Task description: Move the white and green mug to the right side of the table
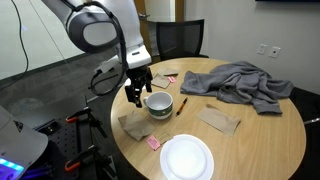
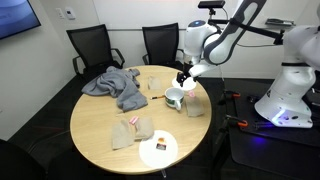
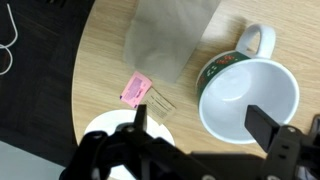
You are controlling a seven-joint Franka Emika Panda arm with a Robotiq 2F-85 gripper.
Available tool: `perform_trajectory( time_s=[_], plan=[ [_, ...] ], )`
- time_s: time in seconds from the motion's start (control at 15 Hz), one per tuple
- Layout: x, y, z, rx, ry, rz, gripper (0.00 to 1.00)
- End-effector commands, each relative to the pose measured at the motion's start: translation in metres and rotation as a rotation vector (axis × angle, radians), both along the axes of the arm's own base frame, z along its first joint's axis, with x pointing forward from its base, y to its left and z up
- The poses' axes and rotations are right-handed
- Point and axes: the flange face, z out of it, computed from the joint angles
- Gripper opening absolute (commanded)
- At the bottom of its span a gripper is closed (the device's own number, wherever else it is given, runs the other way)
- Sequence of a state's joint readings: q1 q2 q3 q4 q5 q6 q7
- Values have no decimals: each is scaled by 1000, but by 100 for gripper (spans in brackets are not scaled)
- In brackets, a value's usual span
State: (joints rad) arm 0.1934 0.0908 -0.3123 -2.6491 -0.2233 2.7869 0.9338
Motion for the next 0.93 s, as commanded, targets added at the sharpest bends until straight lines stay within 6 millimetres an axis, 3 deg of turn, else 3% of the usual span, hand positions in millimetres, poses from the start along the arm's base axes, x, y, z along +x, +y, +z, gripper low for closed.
perform_trajectory(
  time_s=[0.0,0.4,0.47,0.87],
  plan=[
    [-27,9,53,-54,-70,89,100],
    [-45,27,108,-69,-149,246,100],
    [-34,29,118,-58,-155,265,100],
    [-43,30,144,-68,-165,333,100]
  ],
)
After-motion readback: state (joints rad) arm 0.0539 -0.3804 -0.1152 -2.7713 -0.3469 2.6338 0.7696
